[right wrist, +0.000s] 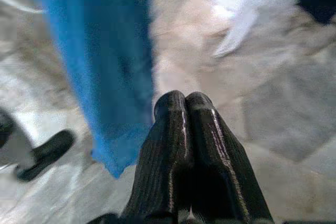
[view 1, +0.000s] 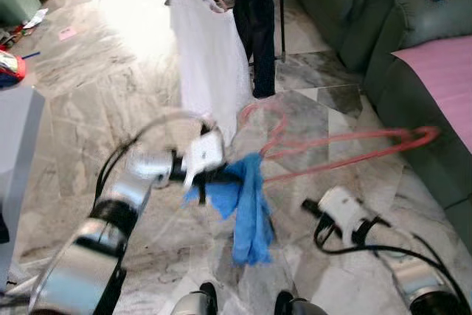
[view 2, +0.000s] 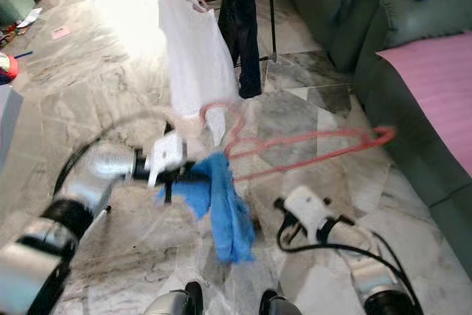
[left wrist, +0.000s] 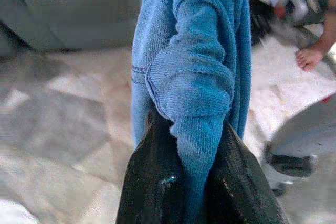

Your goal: Hang hanger

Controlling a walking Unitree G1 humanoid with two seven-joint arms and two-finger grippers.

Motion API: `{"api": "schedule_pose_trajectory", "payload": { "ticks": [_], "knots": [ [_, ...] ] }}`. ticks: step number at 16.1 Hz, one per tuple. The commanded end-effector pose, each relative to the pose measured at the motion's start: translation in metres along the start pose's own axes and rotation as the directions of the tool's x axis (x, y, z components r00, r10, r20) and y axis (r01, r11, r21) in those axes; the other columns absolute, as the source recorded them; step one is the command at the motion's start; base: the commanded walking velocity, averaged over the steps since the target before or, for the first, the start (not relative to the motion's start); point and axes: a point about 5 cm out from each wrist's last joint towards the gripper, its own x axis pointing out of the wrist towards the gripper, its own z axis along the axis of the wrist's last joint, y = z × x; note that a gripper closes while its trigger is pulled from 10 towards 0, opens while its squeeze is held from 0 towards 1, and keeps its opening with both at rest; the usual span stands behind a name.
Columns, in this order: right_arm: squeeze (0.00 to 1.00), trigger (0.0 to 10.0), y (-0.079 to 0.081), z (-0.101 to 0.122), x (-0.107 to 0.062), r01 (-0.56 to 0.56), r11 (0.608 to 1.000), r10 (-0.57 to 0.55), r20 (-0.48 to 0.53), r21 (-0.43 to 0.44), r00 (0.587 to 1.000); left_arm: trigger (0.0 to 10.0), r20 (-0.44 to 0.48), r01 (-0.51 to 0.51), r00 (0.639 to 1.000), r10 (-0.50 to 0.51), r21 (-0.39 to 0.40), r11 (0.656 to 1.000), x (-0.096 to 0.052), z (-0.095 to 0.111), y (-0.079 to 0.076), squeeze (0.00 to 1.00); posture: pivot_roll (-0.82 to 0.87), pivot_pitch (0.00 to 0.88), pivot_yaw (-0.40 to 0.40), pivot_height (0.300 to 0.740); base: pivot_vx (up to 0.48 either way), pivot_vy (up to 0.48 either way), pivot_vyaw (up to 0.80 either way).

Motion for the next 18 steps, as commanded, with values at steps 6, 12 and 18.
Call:
{"api": "schedule_pose_trajectory", "payload": {
  "ticks": [6,12,18],
  "knots": [
    [0.00,10.0,0.001,-0.003,0.014,-0.013,0.999,0.010,-0.070,-0.046,0.998,0.0,0.088,0.039,0.995,-0.047,0.094,0.995,0.003,0.022,0.005,0.00,0.07,0.237,0.089,0.740,0.000,0.000,0.00],
    [0.89,10.0,-0.003,0.004,0.020,0.027,0.999,-0.028,-0.021,-0.045,0.999,0.0,0.196,0.084,0.974,-0.112,0.147,0.986,0.009,0.052,0.006,0.00,0.07,0.242,0.097,0.740,0.000,0.000,0.00],
    [1.00,10.0,-0.010,0.014,0.023,0.065,0.982,-0.067,-0.007,-0.178,0.998,0.0,0.221,0.090,0.968,-0.122,0.146,0.985,0.008,0.061,0.006,0.00,0.07,0.244,0.101,0.740,0.000,0.000,0.00]
  ]
}}
